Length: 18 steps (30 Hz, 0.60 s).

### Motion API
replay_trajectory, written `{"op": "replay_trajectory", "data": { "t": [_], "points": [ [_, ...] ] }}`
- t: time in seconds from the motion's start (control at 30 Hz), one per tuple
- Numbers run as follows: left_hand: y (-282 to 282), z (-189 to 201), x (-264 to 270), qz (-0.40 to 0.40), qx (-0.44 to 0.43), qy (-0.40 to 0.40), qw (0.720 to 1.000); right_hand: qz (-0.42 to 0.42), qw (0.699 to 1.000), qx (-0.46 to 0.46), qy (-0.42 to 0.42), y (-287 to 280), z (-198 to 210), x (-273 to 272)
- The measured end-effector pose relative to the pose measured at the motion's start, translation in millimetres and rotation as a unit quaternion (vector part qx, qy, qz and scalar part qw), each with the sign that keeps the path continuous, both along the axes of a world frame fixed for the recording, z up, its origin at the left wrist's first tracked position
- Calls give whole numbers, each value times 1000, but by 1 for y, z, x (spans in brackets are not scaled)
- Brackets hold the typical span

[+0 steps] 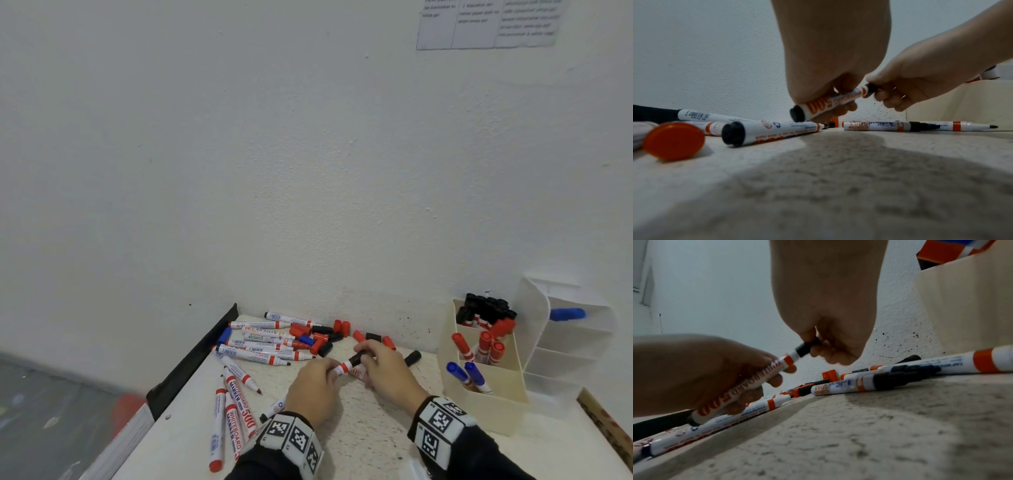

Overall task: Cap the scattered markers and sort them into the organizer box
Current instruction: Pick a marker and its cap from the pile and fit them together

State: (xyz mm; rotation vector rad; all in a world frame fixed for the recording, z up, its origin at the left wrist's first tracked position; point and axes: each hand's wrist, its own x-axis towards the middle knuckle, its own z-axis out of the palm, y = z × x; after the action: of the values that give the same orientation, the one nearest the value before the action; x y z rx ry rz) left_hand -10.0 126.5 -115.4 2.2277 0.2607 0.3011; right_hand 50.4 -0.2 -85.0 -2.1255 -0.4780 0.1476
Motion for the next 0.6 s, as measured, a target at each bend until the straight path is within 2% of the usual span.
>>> {"op": "replay_trajectory", "data": {
  "t": [0.23,0.47,0.6],
  "points": [
    [-2,7,-1,-81,71,29,994,-16,1000,-5,-3,2,2,-10],
    [-2,13,-7,-149,-58,56,985,40,999,12,28,3,0,-13],
    [1,18,-10,-165,-90,76,979,82,996,20,38,-4,2,-16]
  ]
}}
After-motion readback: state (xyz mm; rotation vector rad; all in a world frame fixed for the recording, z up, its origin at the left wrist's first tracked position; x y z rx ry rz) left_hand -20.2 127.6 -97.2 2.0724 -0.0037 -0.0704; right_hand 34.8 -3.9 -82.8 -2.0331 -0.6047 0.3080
